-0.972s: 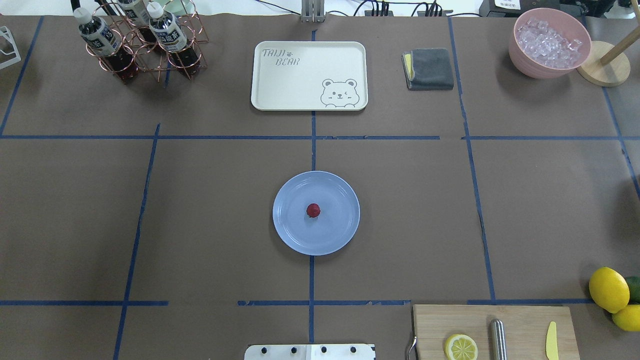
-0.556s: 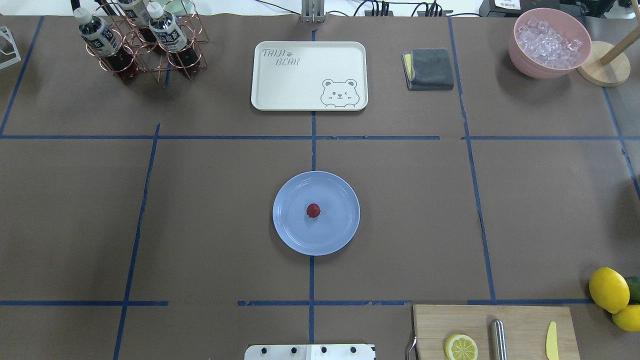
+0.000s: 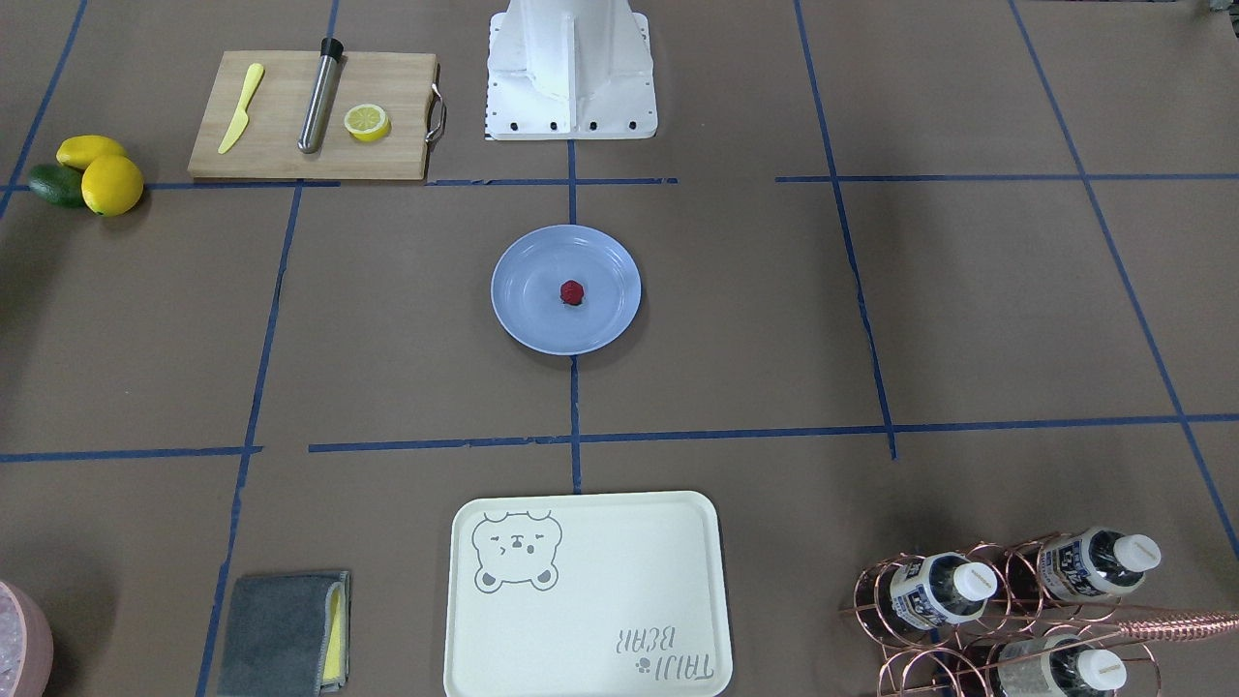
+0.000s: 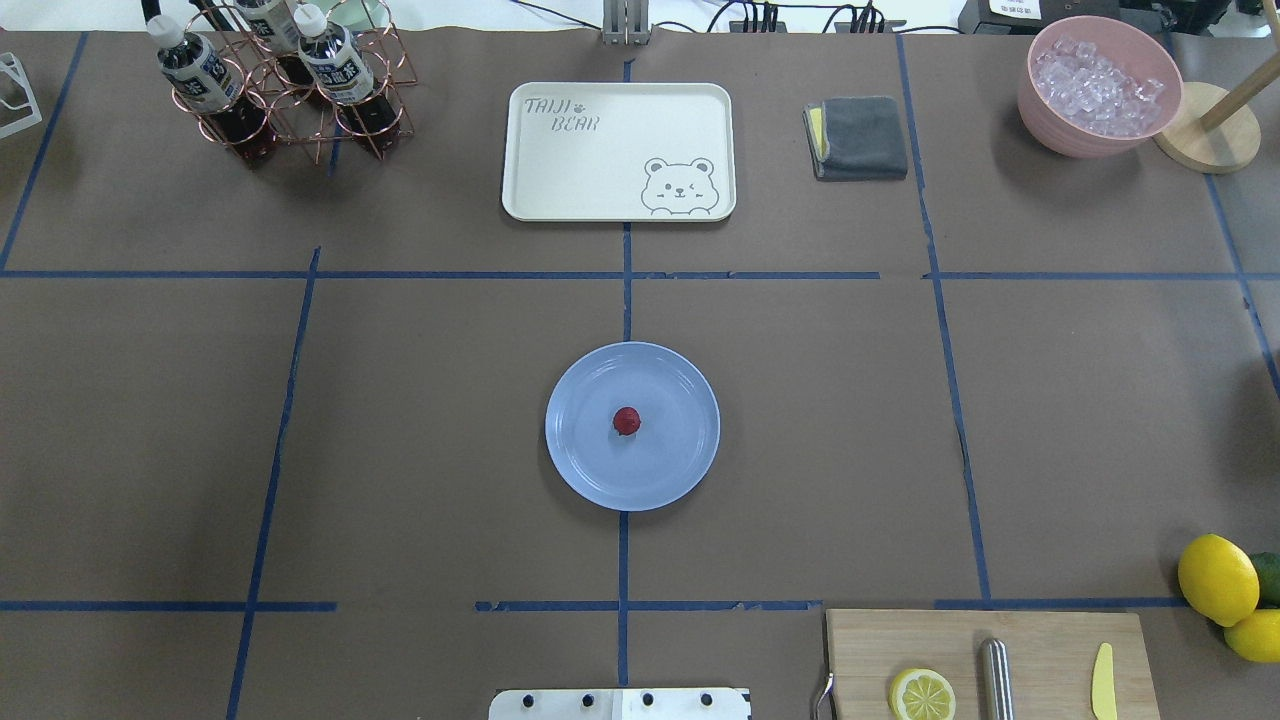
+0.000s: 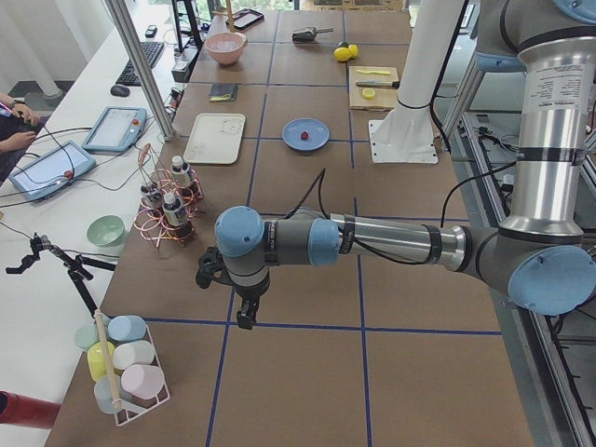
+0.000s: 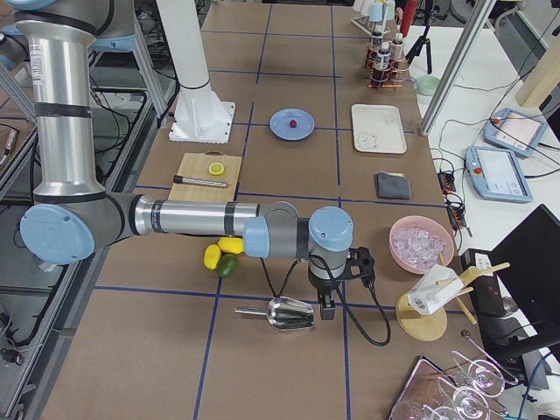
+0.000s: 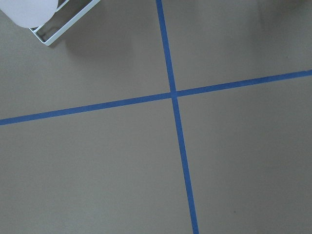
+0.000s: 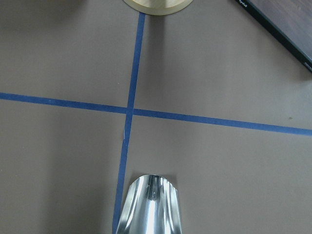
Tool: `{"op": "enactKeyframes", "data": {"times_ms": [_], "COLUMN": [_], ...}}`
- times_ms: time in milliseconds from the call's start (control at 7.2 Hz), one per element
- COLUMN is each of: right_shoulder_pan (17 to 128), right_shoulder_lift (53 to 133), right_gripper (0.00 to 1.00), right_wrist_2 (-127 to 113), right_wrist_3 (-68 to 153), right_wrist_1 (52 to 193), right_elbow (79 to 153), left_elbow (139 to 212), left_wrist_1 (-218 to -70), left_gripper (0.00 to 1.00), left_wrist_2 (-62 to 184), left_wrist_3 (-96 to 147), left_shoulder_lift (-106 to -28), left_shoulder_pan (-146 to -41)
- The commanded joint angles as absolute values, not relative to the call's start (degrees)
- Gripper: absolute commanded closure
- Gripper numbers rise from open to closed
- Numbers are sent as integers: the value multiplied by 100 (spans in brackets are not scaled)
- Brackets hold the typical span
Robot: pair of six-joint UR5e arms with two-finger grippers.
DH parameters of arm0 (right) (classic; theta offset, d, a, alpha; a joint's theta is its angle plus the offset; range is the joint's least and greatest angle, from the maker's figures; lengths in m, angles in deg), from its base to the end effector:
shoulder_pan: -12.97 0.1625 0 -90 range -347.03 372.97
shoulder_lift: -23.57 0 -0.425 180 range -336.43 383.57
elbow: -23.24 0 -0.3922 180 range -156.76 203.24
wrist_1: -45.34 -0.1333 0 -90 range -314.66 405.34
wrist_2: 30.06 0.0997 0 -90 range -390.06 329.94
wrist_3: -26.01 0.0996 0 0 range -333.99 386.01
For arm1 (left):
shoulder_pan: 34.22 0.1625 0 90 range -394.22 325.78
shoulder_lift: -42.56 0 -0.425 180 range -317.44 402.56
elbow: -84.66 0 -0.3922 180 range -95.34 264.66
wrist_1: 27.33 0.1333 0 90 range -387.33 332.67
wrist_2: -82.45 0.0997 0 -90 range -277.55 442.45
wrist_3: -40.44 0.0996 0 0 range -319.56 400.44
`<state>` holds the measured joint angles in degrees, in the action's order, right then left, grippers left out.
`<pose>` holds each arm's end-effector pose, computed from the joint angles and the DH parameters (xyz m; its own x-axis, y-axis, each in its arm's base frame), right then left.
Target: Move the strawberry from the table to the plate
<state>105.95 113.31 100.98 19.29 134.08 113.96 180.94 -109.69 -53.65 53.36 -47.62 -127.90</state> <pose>0.0936 -0.4924 0.6520 0.7555 -0.1033 0.6470 0.0367 0.9926 0.1156 -0.0928 -0.4843 0.6145 0.6879 0.1653 -0.7068 -0.0920 0.9857 0.1410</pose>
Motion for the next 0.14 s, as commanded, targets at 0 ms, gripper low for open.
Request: {"op": "enactKeyframes", "data": {"times_ms": [0], "right_shoulder_pan": [10595], "right_shoulder_lift": [11375], "right_gripper": [0], "right_wrist_2": [10098], "right_wrist_3": [1933], "right_wrist_1": [13411], "right_elbow": [11394], "left_elbow": [18090], "left_wrist_1": [-10969], "left_gripper": [0], "left_wrist_2": [-5413], "left_wrist_3": [5327], "left_shoulder_lift": [-4762], "left_shoulder_pan": [-12791]}}
